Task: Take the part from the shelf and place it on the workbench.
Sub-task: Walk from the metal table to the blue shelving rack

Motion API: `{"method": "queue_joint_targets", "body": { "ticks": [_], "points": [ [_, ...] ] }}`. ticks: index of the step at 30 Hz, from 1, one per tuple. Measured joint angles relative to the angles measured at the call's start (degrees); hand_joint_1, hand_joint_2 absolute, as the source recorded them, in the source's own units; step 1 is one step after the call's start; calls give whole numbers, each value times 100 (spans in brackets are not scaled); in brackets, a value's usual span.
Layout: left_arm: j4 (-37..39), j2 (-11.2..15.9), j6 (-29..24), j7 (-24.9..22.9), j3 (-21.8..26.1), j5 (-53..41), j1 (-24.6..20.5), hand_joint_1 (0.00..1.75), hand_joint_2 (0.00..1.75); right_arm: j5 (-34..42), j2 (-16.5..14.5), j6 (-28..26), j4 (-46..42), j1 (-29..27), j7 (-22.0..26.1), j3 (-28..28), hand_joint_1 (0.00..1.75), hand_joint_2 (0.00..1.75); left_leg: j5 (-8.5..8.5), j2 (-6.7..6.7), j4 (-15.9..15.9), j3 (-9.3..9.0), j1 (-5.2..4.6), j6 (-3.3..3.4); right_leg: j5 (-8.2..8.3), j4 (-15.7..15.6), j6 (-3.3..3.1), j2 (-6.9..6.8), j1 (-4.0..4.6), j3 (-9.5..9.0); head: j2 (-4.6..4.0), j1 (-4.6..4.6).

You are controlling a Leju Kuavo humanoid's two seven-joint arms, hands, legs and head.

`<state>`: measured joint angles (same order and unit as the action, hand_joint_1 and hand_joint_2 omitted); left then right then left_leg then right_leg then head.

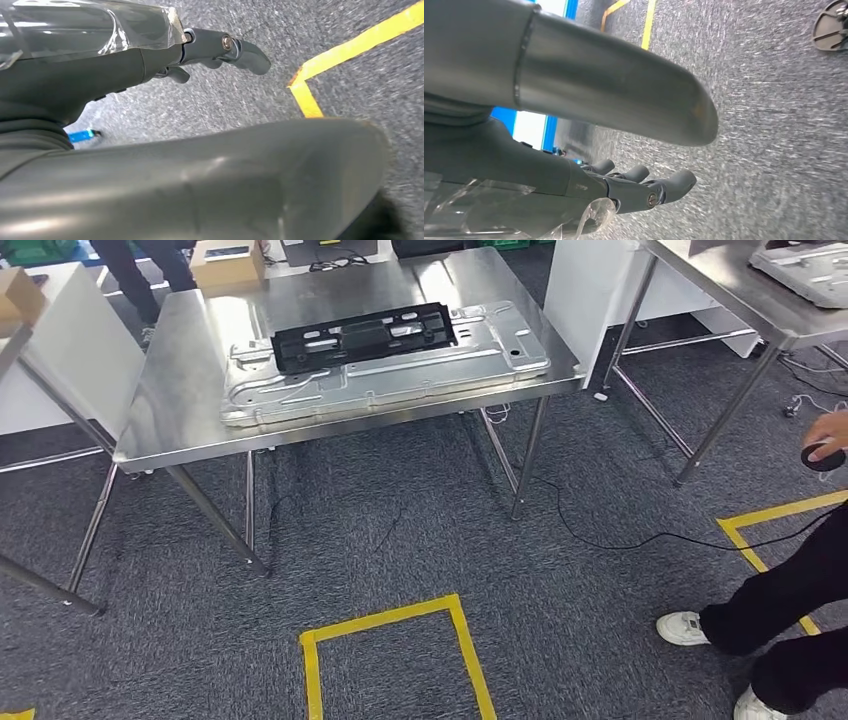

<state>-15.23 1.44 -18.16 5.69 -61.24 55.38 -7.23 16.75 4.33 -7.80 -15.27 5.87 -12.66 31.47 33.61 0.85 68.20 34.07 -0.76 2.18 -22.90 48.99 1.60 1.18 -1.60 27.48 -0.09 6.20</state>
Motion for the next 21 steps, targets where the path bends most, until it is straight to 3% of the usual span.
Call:
{"method": "queue_joint_targets", "body": {
  "ticks": [1,2,3,5,7,9,11,13,14,15,16,17,18,20,21],
  "points": [
    [0,0,0,-8,-9,7,10,0,0,8,0,-2,5,-5,-5,1,0,0,-43,-12,16,-15,15,0,19,1,9,74,-1,18,0,1],
    [0,0,0,-14,-19,10,16,0,0,16,0,-4,12,-8,-9,1,0,0,-201,-34,-235,-157,24,12,34,1,20,149,-2,28,-1,1],
    [0,1,-1,-14,-27,12,15,0,0,26,-1,-5,19,-9,-11,1,0,0,-428,-103,-687,-391,21,42,49,0,32,220,-8,32,-1,1],
    [0,5,-6,-16,-48,14,5,0,0,43,-19,-8,27,0,-13,2,0,0,-821,-393,-1633,-857,-9,138,83,0,70,347,-26,54,-1,1],
    [0,11,-13,-24,-67,16,-5,0,0,47,-38,-12,27,11,-13,3,0,0,-949,-553,-2031,-1025,-55,209,126,-1,134,473,-51,103,-1,2],
    [0,13,-15,-32,-76,17,-15,0,0,48,-36,-19,32,1,-14,3,0,0,-996,-432,-2101,-1033,-58,248,161,-10,206,571,-62,143,0,1],
    [-1,10,-15,-27,-80,20,-29,0,0,57,-32,-24,40,-12,-16,4,0,0,-1073,-300,-2184,-1042,-29,299,-10,240,231,387,-30,288,-1,-5],
    [-1,9,-22,-20,-84,25,-22,0,0,80,-31,-29,45,-2,-17,7,0,0,-1107,-153,-2211,-1021,-30,332,-466,1030,237,82,1,666,-1,-12],
    [0,10,-27,-18,-86,28,-9,0,0,94,-31,-32,46,2,-17,9,0,0,-1108,-68,-2204,-1002,-40,341,-688,1499,251,5,0,876,0,-13],
    [0,10,-31,-16,-90,32,5,0,0,107,-31,-36,46,4,-16,10,0,0,-1107,16,-2197,-987,-50,343,-807,1825,269,-24,-1,1009,0,-13],
    [-1,10,-33,-14,-94,34,12,0,0,118,-29,-39,48,2,-14,11,0,0,-1105,97,-2186,-973,-55,342,-815,1934,285,-43,-3,1029,0,-13],
    [-1,9,-33,-9,-97,36,13,0,0,124,-28,-40,48,-1,-13,11,0,0,-1101,167,-2173,-962,-56,336,-712,1778,297,-67,-6,913,0,-13],
    [-2,7,-33,-1,-99,38,9,0,0,128,-23,-42,49,-2,-11,11,0,0,-1093,230,-2152,-956,-53,324,-538,1398,304,-122,-10,679,0,-12],
    [-2,4,-35,25,-101,38,-3,0,0,139,-18,-43,49,4,-9,12,0,0,-1051,336,-2079,-932,-77,276,-229,498,293,-357,-14,146,0,-9],
    [-2,4,-37,37,-101,38,-9,0,0,148,-16,-44,49,10,-7,13,0,0,-1032,383,-2042,-917,-98,248,-148,216,265,-433,-16,-5,0,-6]
  ]
}}
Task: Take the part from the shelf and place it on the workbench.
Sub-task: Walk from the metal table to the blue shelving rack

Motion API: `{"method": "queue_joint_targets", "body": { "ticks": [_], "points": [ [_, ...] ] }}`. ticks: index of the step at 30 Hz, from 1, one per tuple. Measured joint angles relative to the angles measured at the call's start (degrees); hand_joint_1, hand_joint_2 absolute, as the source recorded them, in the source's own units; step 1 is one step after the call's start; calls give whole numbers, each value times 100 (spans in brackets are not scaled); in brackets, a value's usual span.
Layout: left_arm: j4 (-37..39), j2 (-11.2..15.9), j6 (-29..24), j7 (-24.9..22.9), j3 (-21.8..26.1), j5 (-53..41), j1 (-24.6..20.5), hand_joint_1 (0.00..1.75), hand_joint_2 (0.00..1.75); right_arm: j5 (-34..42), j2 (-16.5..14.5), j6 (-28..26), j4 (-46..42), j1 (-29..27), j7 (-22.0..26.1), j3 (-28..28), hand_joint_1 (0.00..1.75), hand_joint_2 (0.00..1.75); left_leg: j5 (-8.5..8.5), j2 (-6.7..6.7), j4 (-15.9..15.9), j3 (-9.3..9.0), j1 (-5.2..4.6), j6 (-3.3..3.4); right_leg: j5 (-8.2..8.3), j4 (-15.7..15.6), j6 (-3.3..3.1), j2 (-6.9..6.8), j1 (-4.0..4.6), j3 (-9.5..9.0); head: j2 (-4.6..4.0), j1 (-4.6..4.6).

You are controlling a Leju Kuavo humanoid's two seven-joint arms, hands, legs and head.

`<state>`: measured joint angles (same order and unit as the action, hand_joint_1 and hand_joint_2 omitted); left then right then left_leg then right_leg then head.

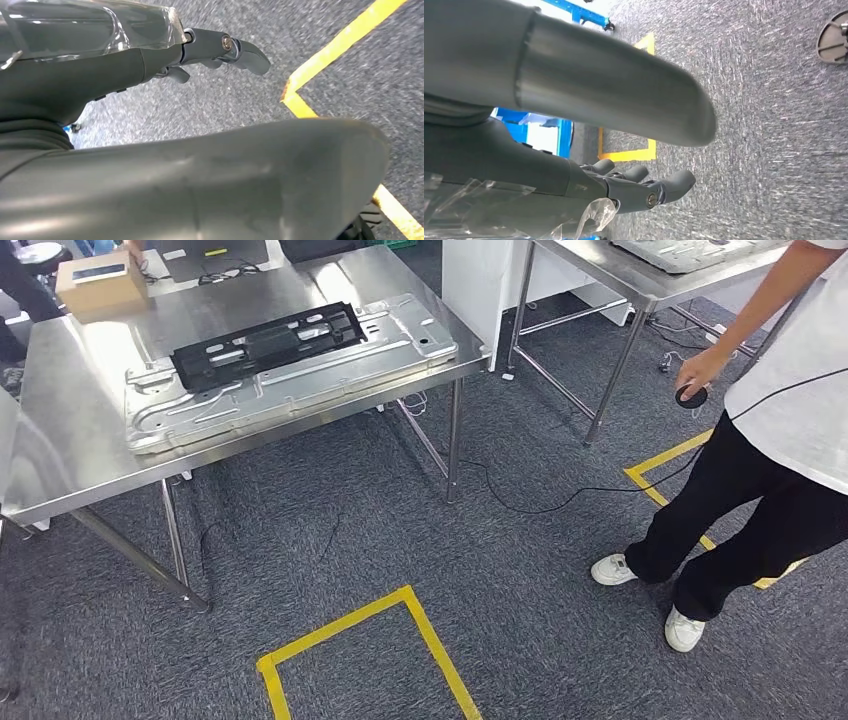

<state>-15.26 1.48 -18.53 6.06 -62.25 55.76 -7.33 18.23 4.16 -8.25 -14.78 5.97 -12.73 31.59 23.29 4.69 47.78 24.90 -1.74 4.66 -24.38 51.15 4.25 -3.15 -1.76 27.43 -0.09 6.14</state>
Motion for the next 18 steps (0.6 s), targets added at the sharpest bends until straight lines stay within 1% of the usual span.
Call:
{"method": "queue_joint_targets", "body": {
  "ticks": [1,2,3,4,5,6,7,8,9,10,11,12,13,14,15,16,17,18],
  "points": [
    [0,1,-3,8,0,1,-7,0,0,9,-1,-1,0,0,2,1,0,0,16,47,29,14,-22,-23,27,-128,-33,-30,2,-55,0,3],
    [0,1,-5,13,0,1,-14,0,0,16,-1,-1,1,-6,4,1,0,0,27,97,49,25,-36,-37,36,-147,-72,31,5,-34,0,5],
    [0,1,-7,15,0,2,-21,0,0,23,-2,-2,2,-14,5,1,0,0,36,134,62,27,-28,-52,47,-134,-104,90,0,-12,0,5],
    [0,1,-8,17,0,3,-27,0,0,27,-2,-2,3,-23,4,1,0,0,93,97,131,48,-12,-77,59,-134,-132,144,-4,1,0,6],
    [0,-1,-9,20,0,3,-30,0,0,30,-3,-2,4,-21,4,1,0,0,221,6,313,119,13,-113,74,-137,-162,193,-10,12,0,6],
    [0,-2,-9,22,-1,4,-29,0,0,32,-3,-2,4,-13,2,1,0,0,421,-118,641,256,47,-157,90,-139,-189,243,-17,27,0,7],
    [0,-4,-9,24,-1,5,-23,0,0,34,-3,-2,4,-5,1,1,0,0,663,-252,1089,451,77,-198,102,-139,-209,294,-13,45,0,7],
    [0,-5,-9,25,-2,7,-13,0,0,36,-3,-2,5,3,-1,1,0,0,885,-324,1576,670,103,-224,112,-138,-225,353,-8,64,0,7],
    [0,-6,-9,24,-2,8,-1,0,0,37,-2,-2,5,4,-2,1,0,0,1024,-361,1967,853,118,-236,121,-138,-235,421,-3,80,0,7],
    [0,-6,-9,21,-2,10,11,0,0,38,-1,-1,7,1,-2,1,0,0,1040,-383,2144,942,125,-233,129,-137,-241,493,3,89,0,7],
    [0,-6,-8,18,-2,12,21,0,0,39,0,-1,8,-2,-4,1,0,0,930,-407,2060,909,124,-215,137,-137,-242,572,6,90,0,7],
    [0,-6,-5,14,-2,14,26,0,0,40,1,1,8,-4,-9,1,0,0,719,-454,1735,768,116,-181,145,-137,-239,650,9,86,0,7],
    [0,-5,-2,11,-2,16,25,0,0,41,0,2,9,-3,-14,1,0,0,455,-564,1258,557,100,-126,154,-141,-233,724,6,82,0,7],
    [0,-3,2,9,-2,21,23,0,0,42,-9,3,9,0,-19,1,0,0,220,-728,781,355,77,-57,163,-140,-222,794,2,87,-1,7],
    [0,-1,4,8,-3,25,19,0,0,42,-17,5,9,10,-22,1,0,0,59,-867,424,216,57,3,177,-139,-203,859,-6,105,-1,8],
    [0,1,5,2,-3,29,14,0,0,42,-25,6,9,13,-24,1,0,0,-23,-965,215,141,37,50,193,-140,-178,929,-18,132,-1,8],
    [0,3,6,-7,-3,35,8,0,0,42,-32,10,9,12,-26,1,0,0,-38,-982,138,125,25,77,214,-146,-146,997,-27,161,-1,8],
    [0,2,7,-16,-3,41,0,0,0,42,-29,13,10,6,-33,1,0,0,-48,-919,98,116,27,82,237,-162,-108,1068,-29,182,0,8]
  ]
}}
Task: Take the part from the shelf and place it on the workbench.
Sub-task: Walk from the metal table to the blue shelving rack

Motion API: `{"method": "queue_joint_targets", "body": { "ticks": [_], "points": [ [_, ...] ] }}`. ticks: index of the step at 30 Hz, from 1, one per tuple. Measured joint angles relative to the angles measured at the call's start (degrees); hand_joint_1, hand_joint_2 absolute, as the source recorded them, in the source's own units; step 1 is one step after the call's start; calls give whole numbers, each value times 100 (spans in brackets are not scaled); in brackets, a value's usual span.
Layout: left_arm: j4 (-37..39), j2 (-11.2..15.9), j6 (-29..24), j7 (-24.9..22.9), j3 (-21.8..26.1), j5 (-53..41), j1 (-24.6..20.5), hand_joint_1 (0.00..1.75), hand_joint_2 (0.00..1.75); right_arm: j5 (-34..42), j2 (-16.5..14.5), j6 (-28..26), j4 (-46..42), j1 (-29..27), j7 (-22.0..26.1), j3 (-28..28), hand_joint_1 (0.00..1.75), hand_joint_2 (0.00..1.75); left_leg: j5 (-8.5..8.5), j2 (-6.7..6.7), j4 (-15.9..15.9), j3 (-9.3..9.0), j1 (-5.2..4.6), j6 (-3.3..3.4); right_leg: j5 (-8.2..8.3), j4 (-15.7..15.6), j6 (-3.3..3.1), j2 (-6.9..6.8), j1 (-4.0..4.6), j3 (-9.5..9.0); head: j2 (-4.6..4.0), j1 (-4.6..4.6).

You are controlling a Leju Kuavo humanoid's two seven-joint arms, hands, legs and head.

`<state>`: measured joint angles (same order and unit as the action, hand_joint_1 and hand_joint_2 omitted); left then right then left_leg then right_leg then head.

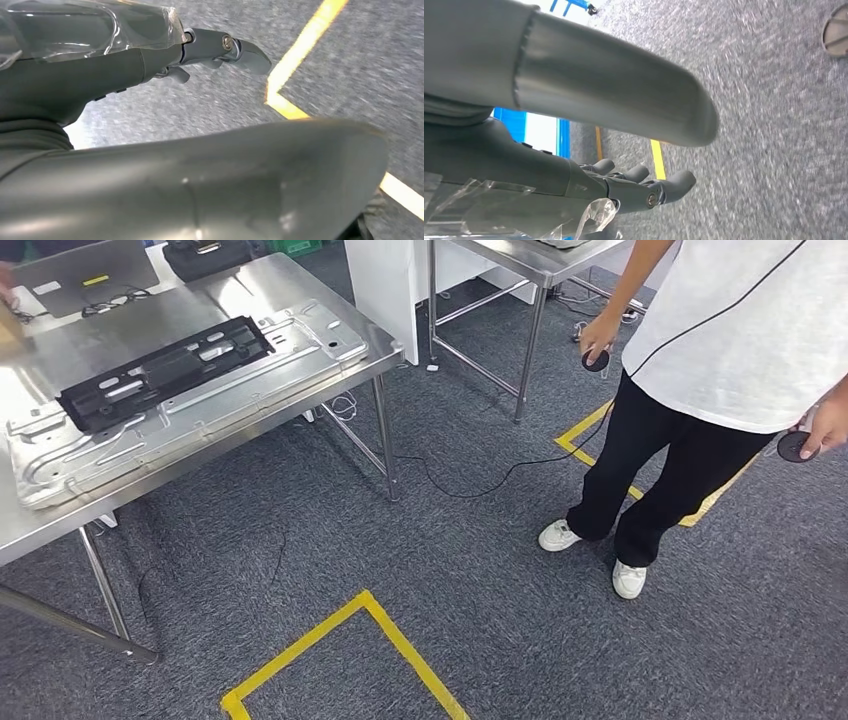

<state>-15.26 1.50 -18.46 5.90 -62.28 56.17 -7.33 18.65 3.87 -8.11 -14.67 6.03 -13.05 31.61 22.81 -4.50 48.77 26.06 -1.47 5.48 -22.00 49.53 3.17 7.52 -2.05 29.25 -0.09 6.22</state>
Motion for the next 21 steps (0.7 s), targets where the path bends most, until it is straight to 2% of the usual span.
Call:
{"method": "queue_joint_targets", "body": {
  "ticks": [1,2,3,4,5,6,7,8,9,11,12,13,14,15,16,17,18,19,21],
  "points": [
    [0,-2,1,-9,1,5,-11,0,0,1,5,4,4,-12,-9,0,0,0,-24,72,-49,-21,12,-3,-7,15,23,-28,3,22,0,0],
    [0,-3,2,-14,1,11,-17,0,0,2,10,9,8,-18,-20,0,0,0,-51,141,-101,-41,29,-3,-76,108,41,-145,19,73,0,-2],
    [0,-5,3,-20,0,17,-20,0,0,5,16,15,12,-19,-33,1,0,0,-78,218,-149,-61,46,-4,-225,338,52,-306,39,181,0,-3],
    [0,-6,7,-26,-1,21,-15,0,0,17,19,21,15,-12,-43,1,0,0,-90,299,-168,-67,53,-4,-445,720,57,-497,52,358,0,-4],
    [0,-6,17,-34,-2,24,-5,0,0,29,18,27,16,-6,-51,2,0,0,-89,379,-168,-61,48,2,-680,1180,74,-607,63,575,0,-5],
    [0,-6,39,-45,-4,25,5,0,0,42,17,32,16,-1,-57,2,0,0,-89,468,-165,-52,42,4,-859,1608,94,-652,63,775,0,-4],
    [0,-5,69,-51,-7,22,10,0,0,53,17,34,16,0,-62,3,0,0,-88,555,-162,-44,37,3,-933,1866,112,-672,59,889,0,-4],
    [0,-4,105,-57,-10,17,8,0,0,57,17,35,16,-2,-66,3,0,0,-87,632,-158,-39,36,0,-888,1876,128,-688,53,872,0,-4],
    [0,-4,135,-62,-13,13,0,0,0,61,18,33,16,-5,-68,3,0,0,-82,701,-150,-38,39,-8,-744,1634,142,-722,43,722,0,-4],
    [0,6,175,-66,-15,8,-26,0,0,64,17,30,17,-3,-75,3,0,0,-47,817,-101,-31,32,-59,-379,704,162,-922,32,186,0,-3],
    [0,18,183,-69,-15,7,-38,0,0,65,14,29,18,1,-78,3,0,0,-22,866,-64,-19,20,-94,-252,330,140,-1003,29,-20,0,1],
    [0,34,190,-71,-15,7,-48,0,0,65,10,29,18,3,-81,3,0,0,-1,914,-33,-8,6,-127,-186,105,109,-1052,32,-135,0,4],
    [0,50,193,-73,-15,7,-55,0,0,65,6,29,18,-2,-83,3,0,0,12,961,-11,0,-9,-151,-173,41,69,-1042,40,-150,0,8],
    [0,57,195,-74,-15,3,-63,0,0,65,6,29,19,-11,-84,3,0,0,16,1009,2,1,-6,-163,-155,56,21,-968,39,-128,0,12],
    [0,64,197,-75,-16,-2,-72,0,0,65,6,29,19,-19,-84,2,0,0,44,1012,35,7,6,-182,-146,63,-8,-914,39,-110,0,12],
    [0,66,198,-75,-16,-7,-80,0,0,65,6,29,20,-25,-84,2,0,0,132,951,145,47,25,-208,-132,63,-39,-867,37,-97,0,11],
    [0,67,199,-75,-17,-11,-85,0,0,65,6,29,20,-21,-84,2,0,0,293,849,385,146,50,-241,-116,61,-70,-819,31,-82,0,11],
    [0,68,201,-76,-17,-14,-86,0,0,65,6,29,20,-13,-84,2,0,0,514,723,758,305,77,-275,-102,61,-94,-773,32,-65,0,11],
    [0,67,205,-76,-18,-19,-70,0,0,65,6,28,21,-1,-85,2,0,0,947,574,1685,718,109,-312,-79,62,-130,-664,47,-28,0,11]
  ]
}}
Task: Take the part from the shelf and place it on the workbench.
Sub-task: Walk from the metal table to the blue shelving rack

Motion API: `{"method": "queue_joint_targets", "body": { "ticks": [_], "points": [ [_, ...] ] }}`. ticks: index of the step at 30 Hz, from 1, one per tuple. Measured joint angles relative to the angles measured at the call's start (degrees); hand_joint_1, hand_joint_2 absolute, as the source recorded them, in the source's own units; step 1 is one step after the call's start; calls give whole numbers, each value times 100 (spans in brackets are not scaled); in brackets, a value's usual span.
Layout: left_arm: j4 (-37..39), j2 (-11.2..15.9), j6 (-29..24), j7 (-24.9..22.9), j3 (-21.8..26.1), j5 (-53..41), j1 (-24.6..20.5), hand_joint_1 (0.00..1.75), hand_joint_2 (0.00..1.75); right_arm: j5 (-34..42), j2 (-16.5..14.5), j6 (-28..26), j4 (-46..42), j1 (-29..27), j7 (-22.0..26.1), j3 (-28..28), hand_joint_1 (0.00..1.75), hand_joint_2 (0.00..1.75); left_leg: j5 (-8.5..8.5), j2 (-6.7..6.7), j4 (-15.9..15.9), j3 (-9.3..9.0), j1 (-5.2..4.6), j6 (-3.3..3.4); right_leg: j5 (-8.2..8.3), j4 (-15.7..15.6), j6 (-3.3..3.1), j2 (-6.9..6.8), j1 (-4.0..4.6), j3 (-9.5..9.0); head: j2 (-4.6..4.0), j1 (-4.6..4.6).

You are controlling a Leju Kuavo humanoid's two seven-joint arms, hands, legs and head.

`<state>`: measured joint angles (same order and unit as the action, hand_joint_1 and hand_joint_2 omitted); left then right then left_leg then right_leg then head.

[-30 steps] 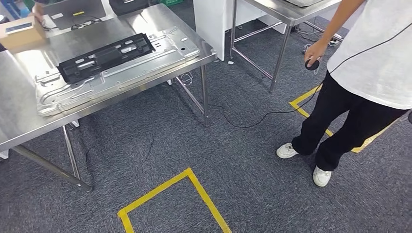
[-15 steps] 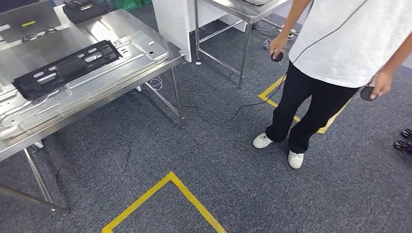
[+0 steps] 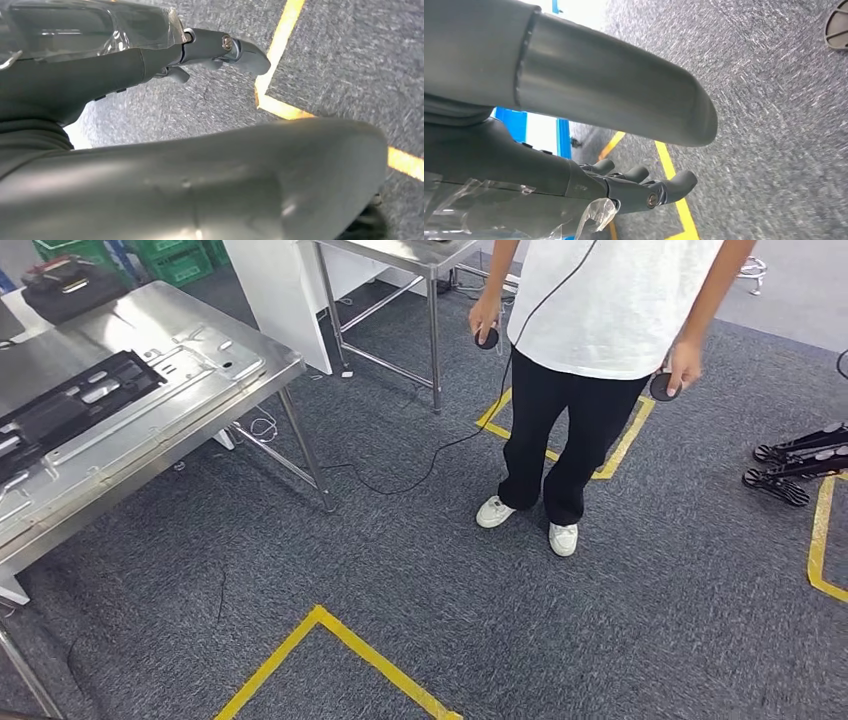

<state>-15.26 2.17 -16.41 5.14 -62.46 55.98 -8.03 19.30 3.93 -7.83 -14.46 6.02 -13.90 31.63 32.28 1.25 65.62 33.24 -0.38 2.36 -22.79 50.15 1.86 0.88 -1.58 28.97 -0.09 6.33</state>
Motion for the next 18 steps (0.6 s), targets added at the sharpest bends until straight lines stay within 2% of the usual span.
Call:
{"method": "queue_joint_targets", "body": {
  "ticks": [1,2,3,4,6,7,8,10,11,12,13,14,15,16,17,18],
  "points": [
    [0,0,2,-1,-1,-3,11,0,0,0,0,0,1,0,0,0,0,0,95,-28,307,143,5,1,10,0,-11,65,10,13,0,-1],
    [0,1,1,-1,-2,-5,21,0,0,0,0,0,1,-2,0,0,0,0,71,-50,390,179,4,16,18,1,-17,135,18,21,0,0],
    [0,2,-2,-2,-3,-7,24,0,0,1,0,0,2,-5,0,0,0,0,-73,-80,208,93,-5,45,28,0,-18,210,23,22,0,0],
    [0,2,-9,-1,-3,-7,23,0,0,4,0,1,2,-6,0,0,0,0,-301,-133,-194,-99,-23,87,36,0,-14,282,22,18,0,0],
    [0,3,-49,7,-3,3,9,0,0,23,-9,1,2,-4,0,0,0,0,-745,-346,-1161,-555,-69,189,58,-4,6,418,7,23,0,1],
    [0,2,-80,16,-3,13,2,0,0,33,-17,1,2,1,1,0,0,0,-861,-429,-1470,-694,-91,222,72,-2,25,478,-5,41,0,1],
    [0,2,-115,25,-3,26,-3,0,0,42,-24,1,2,2,1,0,0,0,-902,-472,-1629,-758,-104,242,90,-5,50,541,-18,65,0,1],
    [0,-5,-168,37,-3,46,-7,0,0,49,-25,1,3,-13,5,0,0,0,-925,-385,-1710,-776,-99,249,124,-14,116,645,-30,105,0,0],
    [0,-14,-180,38,-3,51,-9,0,0,55,-17,-1,3,-23,8,0,0,0,-956,-322,-1756,-790,-86,250,88,31,137,592,-13,136,0,-2],
    [0,-23,-186,39,-3,54,-11,0,0,67,-10,-3,4,-28,12,1,0,0,-988,-257,-1801,-803,-72,258,-22,183,152,472,10,212,0,-4],
    [0,-32,-187,40,-3,57,-7,0,0,80,-3,-6,4,-25,16,1,0,0,-1016,-188,-1837,-809,-57,264,-206,473,158,312,33,346,0,-8],
    [0,-37,-187,42,-3,61,2,0,0,91,1,-11,4,-21,21,2,0,0,-1021,-119,-1837,-802,-68,269,-438,893,163,149,48,538,0,-10],
    [0,-38,-187,42,-3,64,16,0,0,101,1,-16,4,-18,25,2,0,0,-1023,-42,-1832,-790,-72,277,-653,1352,175,60,48,745,0,-11],
    [0,-40,-181,40,-3,66,28,0,0,105,2,-19,4,-17,30,3,0,0,-1024,40,-1827,-781,-75,275,-781,1708,188,15,42,903,0,-11],
    [0,-42,-167,37,-3,64,33,0,0,109,2,-22,4,-16,34,3,0,0,-1023,116,-1819,-771,-73,273,-801,1868,205,-12,31,964,0,-10],
    [0,-43,-136,26,-3,62,27,0,0,113,5,-23,4,-16,38,3,0,0,-1020,184,-1807,-764,-66,266,-703,1766,224,-40,16,890,0,-10]
  ]
}}
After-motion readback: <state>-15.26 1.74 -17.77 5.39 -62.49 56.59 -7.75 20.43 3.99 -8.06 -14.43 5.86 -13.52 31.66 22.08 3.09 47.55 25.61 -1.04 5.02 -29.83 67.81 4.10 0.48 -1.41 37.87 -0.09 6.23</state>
